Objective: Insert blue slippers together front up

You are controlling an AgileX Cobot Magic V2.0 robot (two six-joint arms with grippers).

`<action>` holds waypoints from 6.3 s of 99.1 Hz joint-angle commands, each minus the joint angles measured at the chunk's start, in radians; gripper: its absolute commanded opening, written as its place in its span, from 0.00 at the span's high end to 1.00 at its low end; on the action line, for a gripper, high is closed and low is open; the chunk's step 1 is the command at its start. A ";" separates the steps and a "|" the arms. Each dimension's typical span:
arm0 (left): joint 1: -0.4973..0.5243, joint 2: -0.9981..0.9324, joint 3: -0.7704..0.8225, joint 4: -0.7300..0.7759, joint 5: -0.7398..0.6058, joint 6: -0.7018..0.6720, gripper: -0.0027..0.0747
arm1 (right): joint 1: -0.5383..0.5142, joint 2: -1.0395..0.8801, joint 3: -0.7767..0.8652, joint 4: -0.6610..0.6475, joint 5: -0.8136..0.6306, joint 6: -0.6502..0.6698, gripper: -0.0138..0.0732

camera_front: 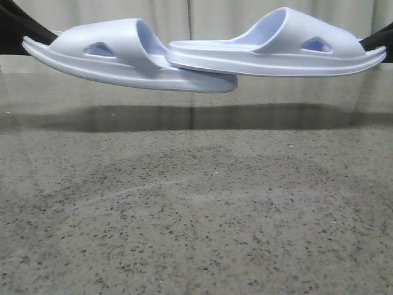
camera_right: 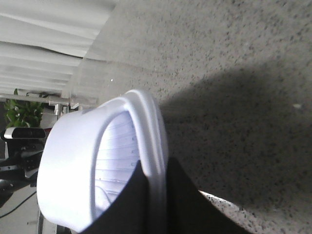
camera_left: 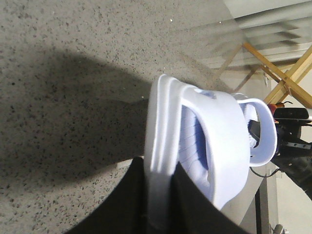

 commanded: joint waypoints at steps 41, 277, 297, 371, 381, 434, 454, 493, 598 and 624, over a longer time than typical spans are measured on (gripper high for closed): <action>-0.040 -0.045 -0.028 -0.071 0.083 -0.030 0.95 | 0.177 0.046 -0.063 0.134 -0.002 -0.061 0.96; -0.102 -0.038 -0.028 0.092 -0.170 0.126 0.49 | 0.114 0.083 -0.254 0.002 0.145 0.024 0.68; -0.087 -0.038 -0.028 0.159 -0.197 0.151 0.44 | 0.109 0.083 -0.254 -0.045 0.145 0.024 0.68; -0.008 -0.249 -0.192 0.257 -0.320 0.147 0.95 | -0.015 -0.053 -0.254 -0.009 0.140 0.024 0.96; -0.008 -0.321 -0.192 0.279 -0.411 0.147 0.95 | -0.015 -0.095 -0.252 0.015 0.111 0.024 0.95; -0.010 -0.682 -0.129 0.513 -0.586 0.151 0.95 | 0.076 -0.433 -0.155 -0.093 -0.119 -0.068 0.95; -0.010 -0.845 0.068 0.553 -0.662 0.153 0.95 | 0.114 -0.615 0.005 -0.183 -0.268 -0.109 0.95; -0.181 -1.140 0.552 0.542 -0.901 0.221 0.95 | 0.135 -0.934 0.450 -0.121 -0.489 -0.246 0.95; -0.230 -1.313 0.712 0.463 -0.975 0.223 0.95 | 0.423 -1.146 0.602 -0.153 -0.711 -0.264 0.95; -0.230 -1.313 0.712 0.463 -0.975 0.223 0.95 | 0.423 -1.146 0.602 -0.153 -0.711 -0.264 0.95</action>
